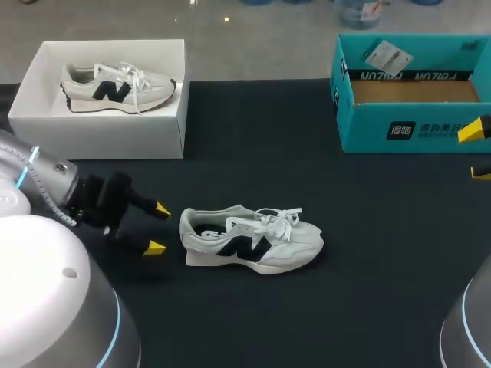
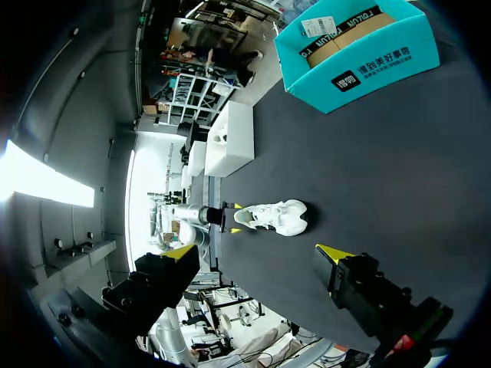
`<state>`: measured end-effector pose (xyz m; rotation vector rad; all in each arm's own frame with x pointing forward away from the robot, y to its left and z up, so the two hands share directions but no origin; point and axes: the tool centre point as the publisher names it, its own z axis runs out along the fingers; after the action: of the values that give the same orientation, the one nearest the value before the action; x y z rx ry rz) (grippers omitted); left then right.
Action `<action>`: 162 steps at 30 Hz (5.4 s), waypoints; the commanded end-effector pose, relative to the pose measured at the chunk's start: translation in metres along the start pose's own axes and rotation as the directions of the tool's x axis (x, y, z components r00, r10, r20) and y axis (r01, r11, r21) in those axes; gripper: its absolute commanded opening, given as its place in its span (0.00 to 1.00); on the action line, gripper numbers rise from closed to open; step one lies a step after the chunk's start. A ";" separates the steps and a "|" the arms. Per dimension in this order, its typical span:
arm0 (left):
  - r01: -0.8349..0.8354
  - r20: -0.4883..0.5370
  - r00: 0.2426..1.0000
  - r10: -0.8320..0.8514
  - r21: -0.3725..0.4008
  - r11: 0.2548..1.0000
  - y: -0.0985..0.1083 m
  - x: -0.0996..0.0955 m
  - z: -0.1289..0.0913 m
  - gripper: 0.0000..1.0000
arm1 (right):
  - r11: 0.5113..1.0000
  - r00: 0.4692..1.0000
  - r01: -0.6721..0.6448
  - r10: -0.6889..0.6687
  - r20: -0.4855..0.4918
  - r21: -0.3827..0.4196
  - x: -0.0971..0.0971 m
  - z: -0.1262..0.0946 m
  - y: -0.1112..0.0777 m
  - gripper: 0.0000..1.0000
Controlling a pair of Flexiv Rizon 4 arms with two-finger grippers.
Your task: Take the shoe out of the shoebox, open the shoe tongue, remove and reinsert the insole, then place the shoe into the shoebox
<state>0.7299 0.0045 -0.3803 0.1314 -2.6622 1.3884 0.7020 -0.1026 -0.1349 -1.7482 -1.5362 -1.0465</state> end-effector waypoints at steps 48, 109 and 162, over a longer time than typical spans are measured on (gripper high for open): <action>-0.081 0.007 0.997 0.081 0.065 0.995 -0.008 -0.012 0.073 1.00 | 1.000 1.000 -0.001 0.001 0.003 -0.002 0.000 0.000 -0.002 1.00; -0.089 0.008 0.996 0.089 0.000 0.996 0.002 -0.024 0.088 0.00 | 1.000 1.000 -0.001 0.001 0.003 -0.002 0.000 0.000 -0.002 1.00; -0.089 0.008 0.996 0.089 0.000 0.996 0.002 -0.024 0.088 0.00 | 0.996 0.874 -0.088 0.088 0.477 -0.023 0.081 0.326 -0.020 1.00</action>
<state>0.7441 -0.0665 -0.4298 0.0197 -2.7040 1.4224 0.7291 0.1792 -0.2111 -2.0925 -1.6481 -0.7112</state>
